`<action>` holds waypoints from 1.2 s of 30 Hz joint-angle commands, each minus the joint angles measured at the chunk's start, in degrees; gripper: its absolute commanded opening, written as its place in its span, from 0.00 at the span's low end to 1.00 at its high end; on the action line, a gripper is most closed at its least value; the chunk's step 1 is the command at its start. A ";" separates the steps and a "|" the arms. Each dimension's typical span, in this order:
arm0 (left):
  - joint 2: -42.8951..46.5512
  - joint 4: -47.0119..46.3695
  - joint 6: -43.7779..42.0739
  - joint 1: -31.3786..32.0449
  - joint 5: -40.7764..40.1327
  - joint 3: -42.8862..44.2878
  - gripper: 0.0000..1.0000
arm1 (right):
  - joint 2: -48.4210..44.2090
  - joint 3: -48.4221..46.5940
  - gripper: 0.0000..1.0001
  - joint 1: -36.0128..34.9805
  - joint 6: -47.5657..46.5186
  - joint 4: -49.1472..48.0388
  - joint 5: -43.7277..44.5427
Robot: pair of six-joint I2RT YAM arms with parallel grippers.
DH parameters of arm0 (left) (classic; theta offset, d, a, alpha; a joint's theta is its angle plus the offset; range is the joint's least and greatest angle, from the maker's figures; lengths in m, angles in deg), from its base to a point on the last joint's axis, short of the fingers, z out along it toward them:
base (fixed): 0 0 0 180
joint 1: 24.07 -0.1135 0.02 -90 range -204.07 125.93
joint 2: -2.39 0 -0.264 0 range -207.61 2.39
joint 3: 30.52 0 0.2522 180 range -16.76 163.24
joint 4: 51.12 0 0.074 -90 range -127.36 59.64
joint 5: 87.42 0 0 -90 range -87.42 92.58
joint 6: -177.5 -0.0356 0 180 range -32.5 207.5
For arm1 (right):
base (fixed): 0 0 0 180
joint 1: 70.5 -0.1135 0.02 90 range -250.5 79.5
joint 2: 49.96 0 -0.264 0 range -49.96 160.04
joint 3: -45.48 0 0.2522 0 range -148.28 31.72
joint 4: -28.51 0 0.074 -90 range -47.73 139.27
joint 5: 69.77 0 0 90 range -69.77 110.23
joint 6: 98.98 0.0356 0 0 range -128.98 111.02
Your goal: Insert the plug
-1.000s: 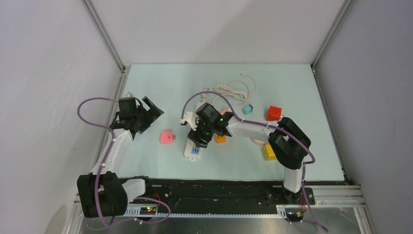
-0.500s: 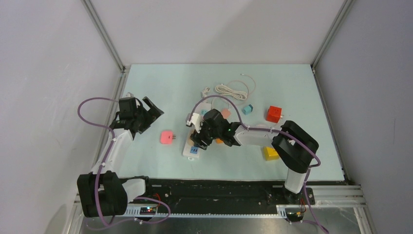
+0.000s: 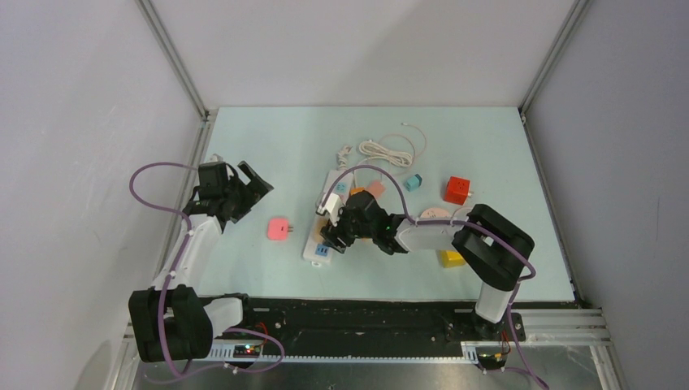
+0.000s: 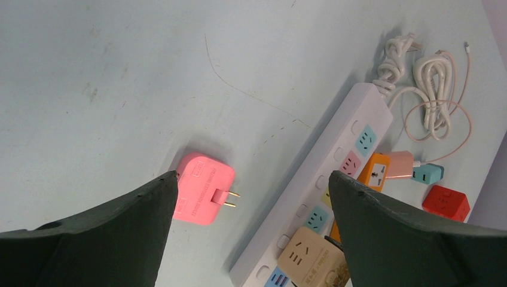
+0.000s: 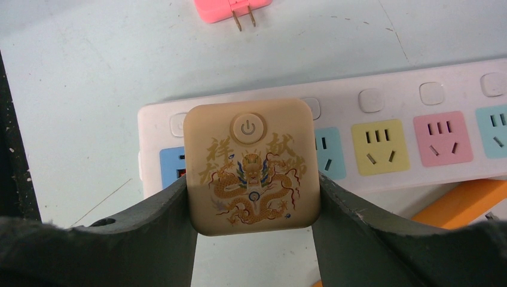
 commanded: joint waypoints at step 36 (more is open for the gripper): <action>0.58 -0.71 -1.99 -0.64 -0.56 1.68 1.00 | -6.14 -19.67 1.00 0.69 7.85 30.95 -1.01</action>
